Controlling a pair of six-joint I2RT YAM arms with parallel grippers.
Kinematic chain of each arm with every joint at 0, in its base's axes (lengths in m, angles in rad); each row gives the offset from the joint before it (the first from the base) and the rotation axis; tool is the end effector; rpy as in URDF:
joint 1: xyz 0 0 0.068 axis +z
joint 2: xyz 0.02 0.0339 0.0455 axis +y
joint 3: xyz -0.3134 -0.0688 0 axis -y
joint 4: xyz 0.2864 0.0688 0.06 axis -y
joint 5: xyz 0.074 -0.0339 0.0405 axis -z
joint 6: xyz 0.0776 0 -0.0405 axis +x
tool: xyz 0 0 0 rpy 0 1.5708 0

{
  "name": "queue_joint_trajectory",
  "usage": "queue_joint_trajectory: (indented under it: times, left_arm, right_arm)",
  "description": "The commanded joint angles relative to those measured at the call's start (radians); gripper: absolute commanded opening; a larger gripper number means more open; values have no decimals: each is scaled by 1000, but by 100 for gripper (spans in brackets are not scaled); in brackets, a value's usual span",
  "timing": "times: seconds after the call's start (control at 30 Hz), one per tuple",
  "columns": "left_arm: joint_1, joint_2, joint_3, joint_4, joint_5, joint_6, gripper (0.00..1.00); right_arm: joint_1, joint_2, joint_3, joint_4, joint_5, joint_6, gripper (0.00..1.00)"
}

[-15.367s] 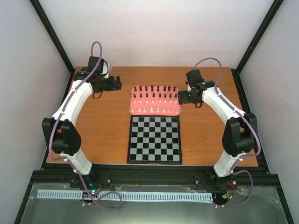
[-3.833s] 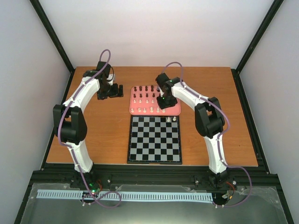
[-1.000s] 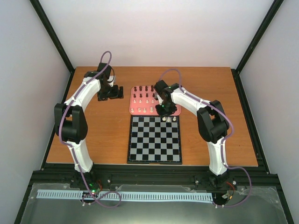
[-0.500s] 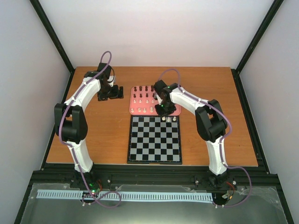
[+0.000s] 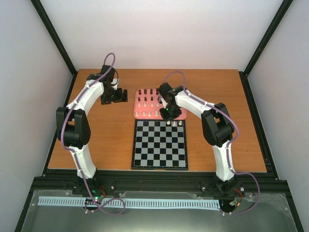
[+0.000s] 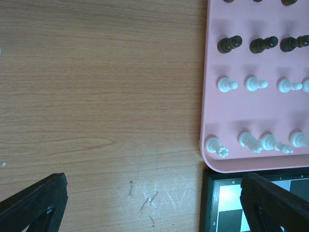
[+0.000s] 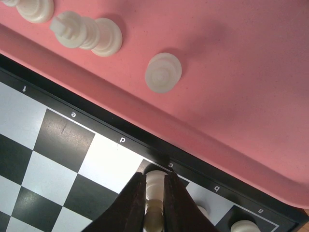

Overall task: Set up the chess pieces on the board
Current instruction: Place the chess piece on the chessboard.

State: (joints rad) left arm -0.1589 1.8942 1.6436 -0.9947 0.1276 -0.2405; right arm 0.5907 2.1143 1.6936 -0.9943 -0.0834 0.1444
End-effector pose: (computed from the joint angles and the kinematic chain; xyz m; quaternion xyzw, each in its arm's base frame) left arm 0.4528 -0.0826 0.2547 -0.0298 0.9844 -0.0937 0.1460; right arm 0.4046 0.2791 0.1700 -0.2236 0.9707 0.0667 0.0576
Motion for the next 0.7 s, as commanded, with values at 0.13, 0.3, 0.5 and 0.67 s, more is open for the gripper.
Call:
queue_joint_trajectory:
  times: [0.13, 0.3, 0.5, 0.67]
  left_arm:
    - [1, -17, 9, 1, 13, -5, 100]
    - [1, -20, 6, 3, 14, -5, 100]
    - [1, -21, 4, 4, 12, -5, 100]
    - [0, -24, 2, 4, 11, -3, 100]
  right_arm:
    - [11, 16, 19, -10, 2, -6, 19]
    - [11, -10, 12, -5, 8, -5, 40]
    - [11, -31, 38, -14, 23, -2, 45]
    - [9, -37, 83, -22, 45, 1, 48]
